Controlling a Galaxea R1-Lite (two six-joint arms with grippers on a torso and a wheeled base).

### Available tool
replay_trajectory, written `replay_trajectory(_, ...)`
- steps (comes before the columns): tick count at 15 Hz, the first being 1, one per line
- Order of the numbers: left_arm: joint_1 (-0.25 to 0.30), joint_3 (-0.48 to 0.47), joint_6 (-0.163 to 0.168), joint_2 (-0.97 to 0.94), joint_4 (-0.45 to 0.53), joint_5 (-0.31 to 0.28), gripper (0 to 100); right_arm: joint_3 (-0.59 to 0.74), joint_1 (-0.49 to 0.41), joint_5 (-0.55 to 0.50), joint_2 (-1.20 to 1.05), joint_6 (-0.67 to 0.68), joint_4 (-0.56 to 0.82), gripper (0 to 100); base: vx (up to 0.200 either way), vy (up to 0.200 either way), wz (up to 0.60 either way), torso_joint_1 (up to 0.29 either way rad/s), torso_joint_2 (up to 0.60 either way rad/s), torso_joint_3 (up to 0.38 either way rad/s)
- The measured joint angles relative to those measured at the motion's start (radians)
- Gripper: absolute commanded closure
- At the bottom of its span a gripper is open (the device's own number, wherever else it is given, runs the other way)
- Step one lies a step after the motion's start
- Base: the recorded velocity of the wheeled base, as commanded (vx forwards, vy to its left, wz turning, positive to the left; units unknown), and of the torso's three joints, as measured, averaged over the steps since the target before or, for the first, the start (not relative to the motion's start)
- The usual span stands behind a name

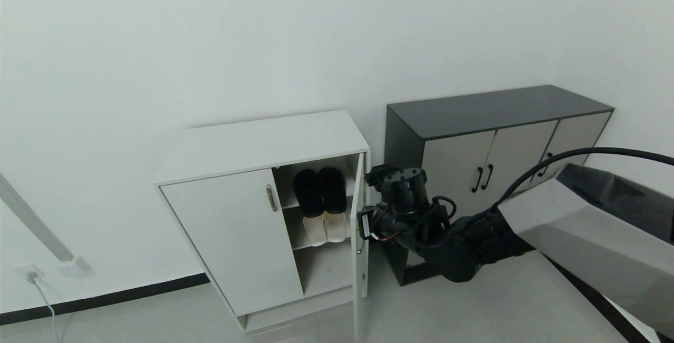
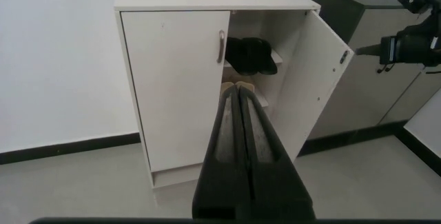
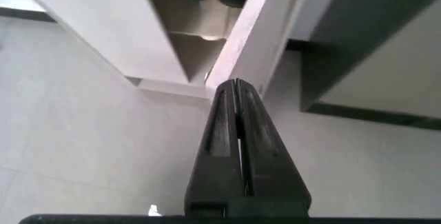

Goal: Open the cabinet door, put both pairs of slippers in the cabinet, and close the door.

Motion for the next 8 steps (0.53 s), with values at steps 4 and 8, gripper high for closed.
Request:
replay_trajectory(4,0.0,0.0,0.0,0.0,0.0,0.0,100,0.086,0.028,0.035,-0.111,-0.072,-0.037,100,0.0,0.0,0.0,0.0,0.0,0.0)
replay_trajectory(8,0.0,0.0,0.0,0.0,0.0,0.0,100,0.123,0.019,0.035,-0.151,-0.09,-0.074,100,0.0,0.0,0.15,0.001,0.0,-0.001)
